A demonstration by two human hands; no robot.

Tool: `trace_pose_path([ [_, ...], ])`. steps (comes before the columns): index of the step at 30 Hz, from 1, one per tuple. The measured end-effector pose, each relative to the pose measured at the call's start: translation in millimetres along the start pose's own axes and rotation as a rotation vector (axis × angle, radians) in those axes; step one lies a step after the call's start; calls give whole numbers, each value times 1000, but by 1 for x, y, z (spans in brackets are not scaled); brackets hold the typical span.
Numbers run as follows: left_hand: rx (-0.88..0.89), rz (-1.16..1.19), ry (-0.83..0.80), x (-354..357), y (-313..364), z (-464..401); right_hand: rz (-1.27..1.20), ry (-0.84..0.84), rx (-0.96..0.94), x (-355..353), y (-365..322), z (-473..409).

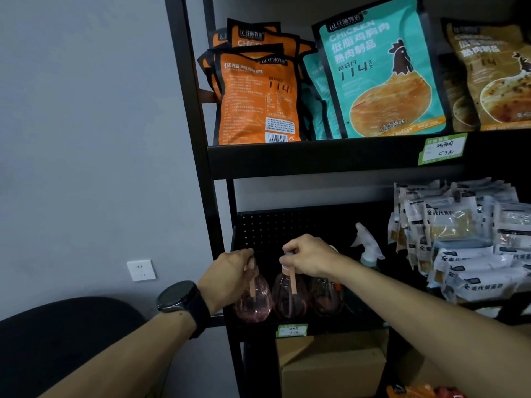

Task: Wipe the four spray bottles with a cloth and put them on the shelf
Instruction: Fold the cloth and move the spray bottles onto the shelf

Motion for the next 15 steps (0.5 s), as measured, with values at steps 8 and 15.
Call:
trace_pose_path([
  [8, -49, 22, 14, -1, 1, -1, -151, -14, 65, 11, 1, -2],
  [15, -72, 32, 23, -3, 2, 2, -145, -9, 75, 10, -1, 2],
])
Point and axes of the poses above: each hand's wrist, its own z-axis away from the middle knuckle, its own x-axis out of the palm, y = z × x, the point moved 4 cm from there along -z, towards the middle knuckle, and after that the axes turned 13 degrees about y, right-handed, at the moved point
